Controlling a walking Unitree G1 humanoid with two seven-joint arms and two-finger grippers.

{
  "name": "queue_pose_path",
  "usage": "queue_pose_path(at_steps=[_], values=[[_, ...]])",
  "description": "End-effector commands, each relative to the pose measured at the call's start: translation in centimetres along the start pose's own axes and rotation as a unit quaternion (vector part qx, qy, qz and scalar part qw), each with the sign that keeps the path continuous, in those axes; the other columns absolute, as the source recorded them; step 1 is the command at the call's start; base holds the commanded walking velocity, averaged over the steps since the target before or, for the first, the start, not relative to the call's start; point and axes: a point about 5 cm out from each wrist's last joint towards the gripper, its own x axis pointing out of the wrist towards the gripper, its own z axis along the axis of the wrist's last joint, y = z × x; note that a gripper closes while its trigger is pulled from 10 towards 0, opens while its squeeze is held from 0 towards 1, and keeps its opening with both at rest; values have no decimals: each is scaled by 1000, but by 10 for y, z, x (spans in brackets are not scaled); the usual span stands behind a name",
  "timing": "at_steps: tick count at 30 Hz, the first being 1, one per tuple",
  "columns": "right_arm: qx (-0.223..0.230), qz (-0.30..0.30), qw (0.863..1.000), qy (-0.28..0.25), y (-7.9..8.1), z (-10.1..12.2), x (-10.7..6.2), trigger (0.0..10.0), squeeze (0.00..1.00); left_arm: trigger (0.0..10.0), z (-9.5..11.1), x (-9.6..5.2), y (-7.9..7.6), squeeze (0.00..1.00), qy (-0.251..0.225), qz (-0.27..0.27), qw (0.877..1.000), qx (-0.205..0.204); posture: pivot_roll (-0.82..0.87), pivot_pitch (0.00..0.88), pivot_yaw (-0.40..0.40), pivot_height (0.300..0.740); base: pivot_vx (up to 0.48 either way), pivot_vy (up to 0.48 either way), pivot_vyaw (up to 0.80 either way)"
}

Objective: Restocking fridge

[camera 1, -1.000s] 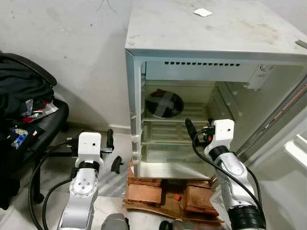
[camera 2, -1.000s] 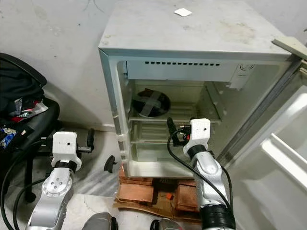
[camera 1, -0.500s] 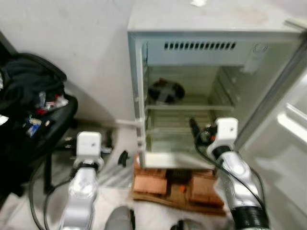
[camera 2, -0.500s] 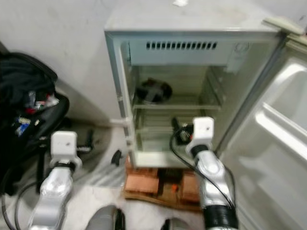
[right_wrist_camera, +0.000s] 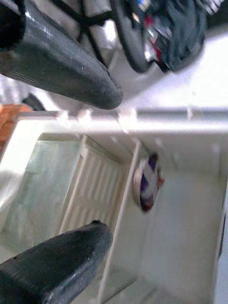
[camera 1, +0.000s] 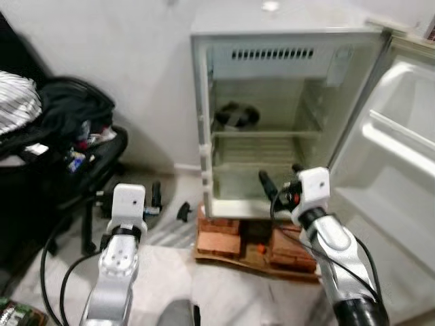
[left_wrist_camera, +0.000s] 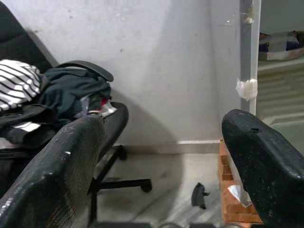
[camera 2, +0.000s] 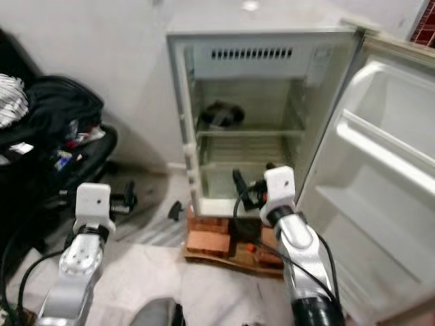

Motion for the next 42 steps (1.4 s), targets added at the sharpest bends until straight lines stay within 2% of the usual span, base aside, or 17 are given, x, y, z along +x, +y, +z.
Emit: queue_pose_path(at_steps=[1,5,6,8,10,11,15,16,18,21,22,24,26,32,42], values=[[-10,31,999,-16,9,6,2,10000,0,10000,-5,-3,3,0,12,1,1000,1,138,82,22,740,-244,-247,0],[15,69,997,-1,19,1,-2,10000,0,10000,-15,-8,0,0,28,-6,1000,-4,124,92,21,740,-60,-260,0],[0,48,999,4,15,-1,-3,10000,0,10000,-18,-9,-2,0,32,-7,999,-6,131,84,15,740,0,-270,0],[12,43,999,-4,14,0,-3,10000,0,10000,-22,-11,-5,0,37,-10,999,-6,135,75,5,740,0,-293,0],[69,-44,997,0,3,-2,-2,10000,0,10000,-25,-13,-6,0,44,-10,999,-14,142,60,-8,740,0,-315,0],[75,-69,995,-2,-1,-1,-3,10000,0,10000,-26,-14,-6,0,45,-10,999,-15,143,57,-9,740,0,-311,0],[44,-104,994,-12,-7,1,-6,10000,0,10000,-27,-14,-5,0,44,-9,999,-19,144,49,-7,740,0,-315,0],[46,-155,987,2,-16,-2,-10,10000,0,10000,-25,-13,-5,0,36,-7,999,-21,139,48,0,740,0,-285,0],[24,-205,978,32,-22,-9,-15,10000,0,10000,-22,-11,-6,0,30,-6,999,-32,121,43,4,740,0,0,0],[59,-209,976,18,-25,-12,-20,10000,0,10000,-19,-7,-4,0,16,-7,999,-47,114,40,6,740,0,0,0],[50,-220,974,20,-29,-12,-21,10000,0,10000,-18,-7,-4,0,17,-6,999,-52,107,39,6,740,0,0,0],[64,-209,975,32,-31,-13,-20,10000,0,10000,-17,-5,-4,0,14,-8,999,-42,103,36,5,740,0,0,0],[49,-204,977,28,-31,-11,-20,10000,0,10000,-15,-5,-4,0,6,-7,999,-40,104,36,4,740,0,0,0],[55,-192,979,39,-25,-15,-16,10000,0,10000,-13,-6,-13,0,1,-7,999,-45,114,38,-5,740,0,-347,0],[72,-157,984,43,-17,-17,-10,10000,0,10000,-20,-7,-13,0,20,0,999,-46,120,41,-14,740,0,-474,0]])
